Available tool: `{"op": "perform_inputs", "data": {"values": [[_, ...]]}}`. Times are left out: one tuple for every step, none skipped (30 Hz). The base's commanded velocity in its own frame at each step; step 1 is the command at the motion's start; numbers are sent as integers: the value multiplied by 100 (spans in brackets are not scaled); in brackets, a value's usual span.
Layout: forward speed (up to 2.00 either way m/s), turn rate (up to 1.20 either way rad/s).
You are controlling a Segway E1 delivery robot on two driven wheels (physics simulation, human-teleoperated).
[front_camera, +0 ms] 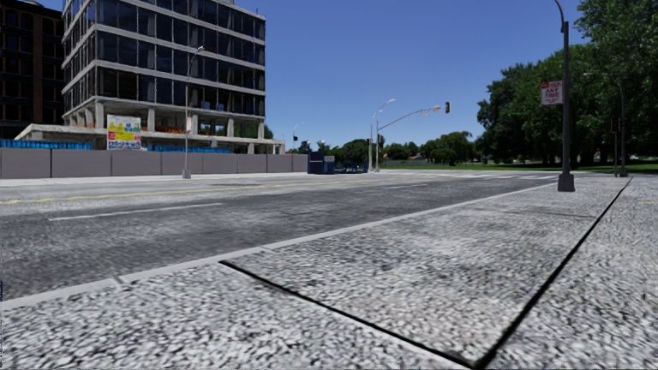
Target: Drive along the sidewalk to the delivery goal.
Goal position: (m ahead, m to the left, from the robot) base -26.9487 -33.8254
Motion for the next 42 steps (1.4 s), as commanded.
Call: {"op": "perform_inputs", "data": {"values": [[0, -71], [9, -71], [9, -71], [33, -71], [59, -71], [59, -71], [74, -71], [94, -71], [116, -71], [116, -71], [131, -71], [147, -71], [161, -71], [161, -71], [168, -71], [181, -71], [200, -71], [200, -71], [200, -71], [200, -71], [200, -71], [200, -71], [200, -70], [200, -67], [200, -67], [200, -67], [200, -65], [200, -61], [200, -61], [197, -59], [193, -58], [192, -58], [192, -58], [192, -57], [192, -49], [192, -49], [192, -39], [192, -19], [192, -12], [192, -12], [192, -10], [193, -10]]}}
